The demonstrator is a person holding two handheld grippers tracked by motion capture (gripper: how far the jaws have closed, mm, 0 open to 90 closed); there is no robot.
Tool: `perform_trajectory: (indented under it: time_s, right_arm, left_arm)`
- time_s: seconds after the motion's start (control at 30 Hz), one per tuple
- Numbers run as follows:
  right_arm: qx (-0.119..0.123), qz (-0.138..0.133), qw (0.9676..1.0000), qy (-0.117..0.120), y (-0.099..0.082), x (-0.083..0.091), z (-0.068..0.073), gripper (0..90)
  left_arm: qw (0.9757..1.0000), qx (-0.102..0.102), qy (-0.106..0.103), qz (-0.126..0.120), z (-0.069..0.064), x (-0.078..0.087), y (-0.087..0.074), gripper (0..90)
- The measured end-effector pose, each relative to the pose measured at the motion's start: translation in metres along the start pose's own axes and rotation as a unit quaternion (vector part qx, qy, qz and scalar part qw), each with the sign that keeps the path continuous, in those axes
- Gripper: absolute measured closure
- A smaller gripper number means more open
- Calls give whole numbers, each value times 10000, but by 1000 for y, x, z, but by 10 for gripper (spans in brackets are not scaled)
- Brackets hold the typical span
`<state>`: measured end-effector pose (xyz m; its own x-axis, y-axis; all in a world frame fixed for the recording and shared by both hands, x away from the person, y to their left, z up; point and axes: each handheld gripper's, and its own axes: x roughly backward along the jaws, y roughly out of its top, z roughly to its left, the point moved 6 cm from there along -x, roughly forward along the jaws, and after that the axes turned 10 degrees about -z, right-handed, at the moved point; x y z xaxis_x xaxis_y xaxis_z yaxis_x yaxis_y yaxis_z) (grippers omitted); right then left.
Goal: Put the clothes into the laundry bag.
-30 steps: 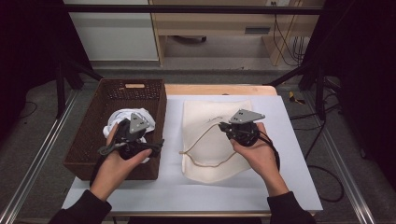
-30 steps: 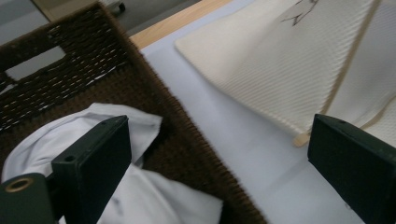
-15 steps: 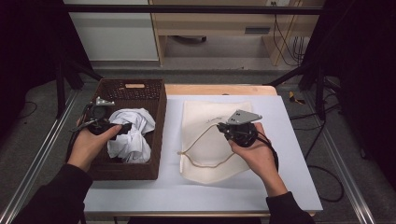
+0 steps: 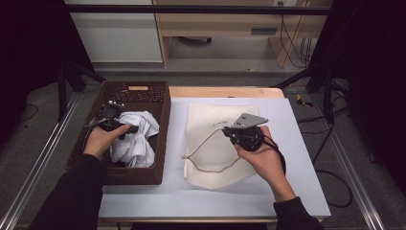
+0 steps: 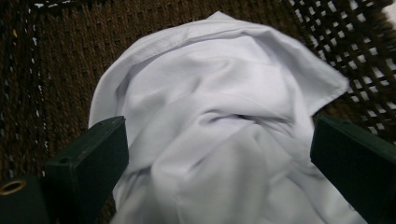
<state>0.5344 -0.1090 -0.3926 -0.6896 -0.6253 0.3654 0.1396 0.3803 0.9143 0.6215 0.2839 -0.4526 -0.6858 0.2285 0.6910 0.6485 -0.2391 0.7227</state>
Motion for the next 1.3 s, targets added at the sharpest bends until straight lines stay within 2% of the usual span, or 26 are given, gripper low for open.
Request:
perform_trajectory:
  time_s: [0.07, 0.1, 0.17, 0.23, 0.37, 0.43, 0.47, 0.5, 0.57, 0.63, 0.67, 0.8, 1.03, 1.1, 1.2, 1.3]
  right_arm:
    - [-8, 6, 10000, -9, 0, 1, 0, 870]
    - [-11, -6, 10000, -5, 1, 1, 0, 870]
    - [4, -22, 10000, -2, 2, 3, 0, 871]
    - [-1, -33, 10000, 6, 3, 3, 0, 870]
    - [15, -84, 9999, 68, 4, 3, 2, 870]
    - [28, -78, 9999, 73, 4, 2, 3, 869]
    - [28, -78, 9999, 73, 4, 2, 3, 869]
    - [28, -73, 9999, 76, 4, 2, 3, 870]
    - [31, -62, 10000, 68, 4, 2, 3, 869]
    - [47, -58, 10000, 61, 3, 2, 2, 869]
    - [47, -58, 10000, 61, 3, 2, 2, 869]
    - [76, -24, 10000, 55, 2, 1, 2, 869]
    - [106, -10, 9999, 54, 2, 2, 2, 870]
    - [109, -1, 9999, 49, 2, 2, 1, 870]
    - [108, -16, 9999, 50, 2, 3, 0, 871]
    - [100, -13, 9999, 37, 1, 3, -1, 871]
  left_arm:
    - [10000, 36, 32, 43, 1, -3, -2, 30]
    - [9995, 288, -62, 65, 2, -6, -6, 28]
    - [9992, 377, -132, 40, 2, -9, -8, 18]
    - [9986, 446, -290, 38, 1, -10, -8, 22]
    - [9981, 396, -463, 93, -4, -13, -9, 44]
    - [9974, 329, -623, 138, -8, -16, -11, 41]
    - [9974, 329, -623, 138, -8, -16, -11, 38]
    - [9975, 225, -638, 184, -10, -19, -12, 30]
    - [9976, 161, -640, 192, -11, -21, -13, 1]
    - [9984, -26, -498, 264, -11, -28, -15, 0]
    - [9984, -26, -498, 264, -11, -28, -15, 0]
    - [9992, -15, -278, 291, -13, -37, -17, 0]
    - [9991, -83, -130, 393, -14, -39, -18, 1]
    - [9989, -94, -78, 457, -14, -38, -18, 78]
    - [9980, -216, 55, 584, -13, -35, -18, 199]
    - [9975, -290, 52, 640, -14, -33, -18, 294]
